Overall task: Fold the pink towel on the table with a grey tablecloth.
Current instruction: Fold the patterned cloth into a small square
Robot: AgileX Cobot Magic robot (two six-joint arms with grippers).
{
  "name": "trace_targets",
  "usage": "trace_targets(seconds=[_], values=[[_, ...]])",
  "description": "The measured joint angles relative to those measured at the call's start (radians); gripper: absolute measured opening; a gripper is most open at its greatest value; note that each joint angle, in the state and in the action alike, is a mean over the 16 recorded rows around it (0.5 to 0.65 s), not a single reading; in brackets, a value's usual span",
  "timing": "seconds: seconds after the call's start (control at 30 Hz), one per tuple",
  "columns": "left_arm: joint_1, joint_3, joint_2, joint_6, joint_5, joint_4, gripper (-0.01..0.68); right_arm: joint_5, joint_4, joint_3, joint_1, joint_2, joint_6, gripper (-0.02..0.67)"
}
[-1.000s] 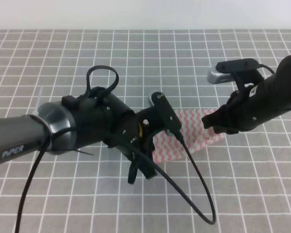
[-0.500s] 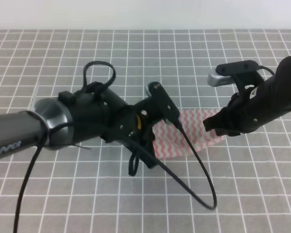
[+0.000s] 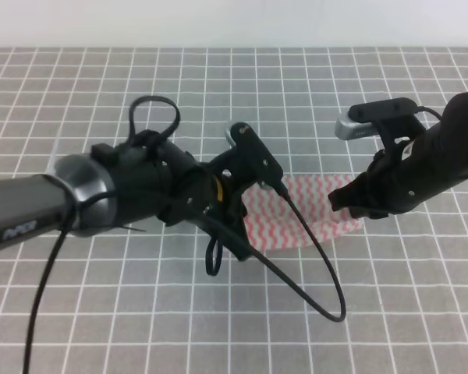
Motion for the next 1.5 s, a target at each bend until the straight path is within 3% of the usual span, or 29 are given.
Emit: trace_targets(seconds=[1.1,1.5], values=[[0.041,-0.003,0.04,-0.002,-0.115,-0.002,0.0,-0.085,-0.008,0.0,-0.001,0.047,0.005,-0.016],[0.041,-0.084,0.09,0.003,-0.078,0.005,0.0,-0.103,-0.046,-0.001,-0.004,0.056,0.032,-0.016]])
